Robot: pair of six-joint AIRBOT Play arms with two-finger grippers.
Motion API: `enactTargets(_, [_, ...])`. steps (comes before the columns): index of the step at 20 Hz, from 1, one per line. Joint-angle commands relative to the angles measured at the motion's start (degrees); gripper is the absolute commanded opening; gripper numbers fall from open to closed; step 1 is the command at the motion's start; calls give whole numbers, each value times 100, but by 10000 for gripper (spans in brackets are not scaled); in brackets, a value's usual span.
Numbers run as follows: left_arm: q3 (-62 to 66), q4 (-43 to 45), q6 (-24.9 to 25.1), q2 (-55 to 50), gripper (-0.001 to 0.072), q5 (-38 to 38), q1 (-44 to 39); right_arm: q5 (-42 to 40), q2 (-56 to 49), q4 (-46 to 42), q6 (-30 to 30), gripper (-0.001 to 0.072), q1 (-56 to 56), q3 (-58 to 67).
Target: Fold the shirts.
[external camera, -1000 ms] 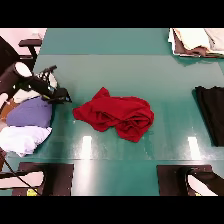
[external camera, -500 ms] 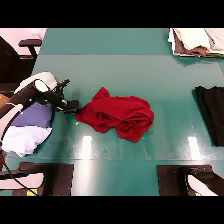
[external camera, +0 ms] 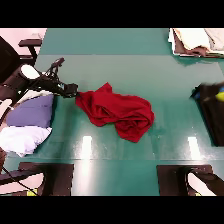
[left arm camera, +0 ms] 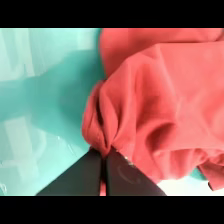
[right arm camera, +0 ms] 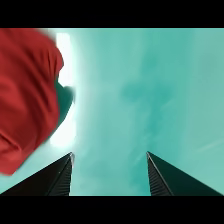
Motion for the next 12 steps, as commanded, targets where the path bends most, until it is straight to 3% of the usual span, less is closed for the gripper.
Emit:
enactTargets(1, [155,11,11,81,24,-28,-4,-1099,-162,1598,-492,522,-267,-2114])
enactTargets(4, [155,9,9,81,24,-35,-4,-2009,-831,2671,-1045,520,9,-2715])
enactTargets(9, [155,11,9,81,24,-28,-4,-2682,-1991,2844,-1139,494,813,-2055])
enactTargets(10, [155,11,9,81,24,-26,-4,-2680,-2184,2830,-1161,373,929,-1845])
enactTargets(11, [155,11,11,81,24,-22,-4,-2667,-2347,2830,-1276,155,1012,-1635])
enactTargets(12, [162,11,11,83,24,-24,-4,-2647,-2448,2820,-1294,17,1043,-1443])
